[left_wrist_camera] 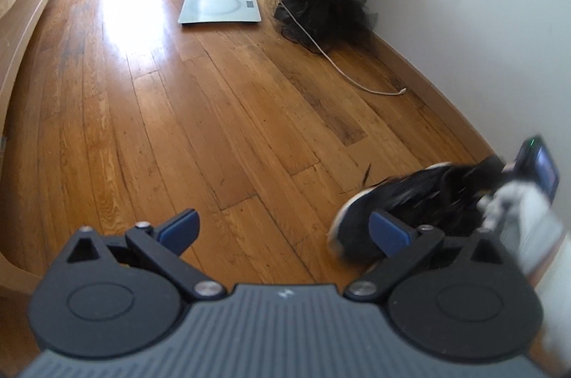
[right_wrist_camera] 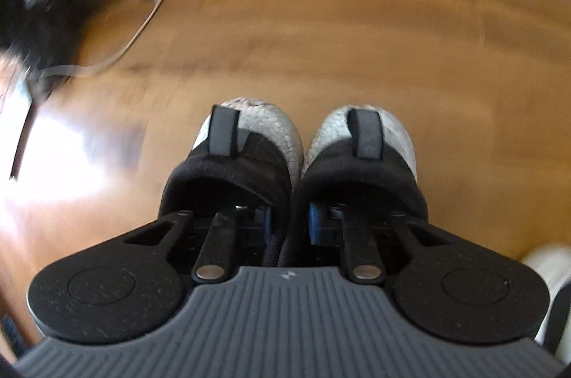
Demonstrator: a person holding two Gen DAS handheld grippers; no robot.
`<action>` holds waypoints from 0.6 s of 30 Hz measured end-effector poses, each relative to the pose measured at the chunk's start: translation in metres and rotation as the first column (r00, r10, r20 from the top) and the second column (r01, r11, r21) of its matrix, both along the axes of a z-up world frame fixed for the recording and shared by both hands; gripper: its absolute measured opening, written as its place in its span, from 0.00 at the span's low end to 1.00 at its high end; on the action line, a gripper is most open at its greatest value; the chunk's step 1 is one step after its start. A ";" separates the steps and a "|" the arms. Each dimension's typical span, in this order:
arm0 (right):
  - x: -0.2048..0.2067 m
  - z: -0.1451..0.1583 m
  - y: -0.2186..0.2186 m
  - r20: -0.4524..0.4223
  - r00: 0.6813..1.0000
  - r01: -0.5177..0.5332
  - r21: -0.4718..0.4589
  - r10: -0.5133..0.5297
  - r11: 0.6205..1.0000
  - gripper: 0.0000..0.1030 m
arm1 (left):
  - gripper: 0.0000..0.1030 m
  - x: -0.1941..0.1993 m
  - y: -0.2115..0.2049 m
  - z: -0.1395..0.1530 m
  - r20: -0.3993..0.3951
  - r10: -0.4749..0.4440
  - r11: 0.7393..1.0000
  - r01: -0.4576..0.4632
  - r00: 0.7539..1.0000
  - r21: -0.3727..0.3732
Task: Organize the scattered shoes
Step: 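Grasp both black sneakers by the heels with the right gripper and set them against the wall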
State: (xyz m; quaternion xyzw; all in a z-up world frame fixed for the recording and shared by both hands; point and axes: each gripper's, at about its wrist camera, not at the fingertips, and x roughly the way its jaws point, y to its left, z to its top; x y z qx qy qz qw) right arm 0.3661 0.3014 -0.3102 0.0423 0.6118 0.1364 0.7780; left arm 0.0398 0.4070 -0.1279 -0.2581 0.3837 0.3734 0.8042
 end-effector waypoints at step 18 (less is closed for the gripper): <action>0.153 -0.008 -0.033 0.066 0.992 0.116 -0.064 -0.112 0.991 0.18 | 1.00 0.037 -0.029 -0.008 0.067 -0.306 0.946 0.295 0.950 0.137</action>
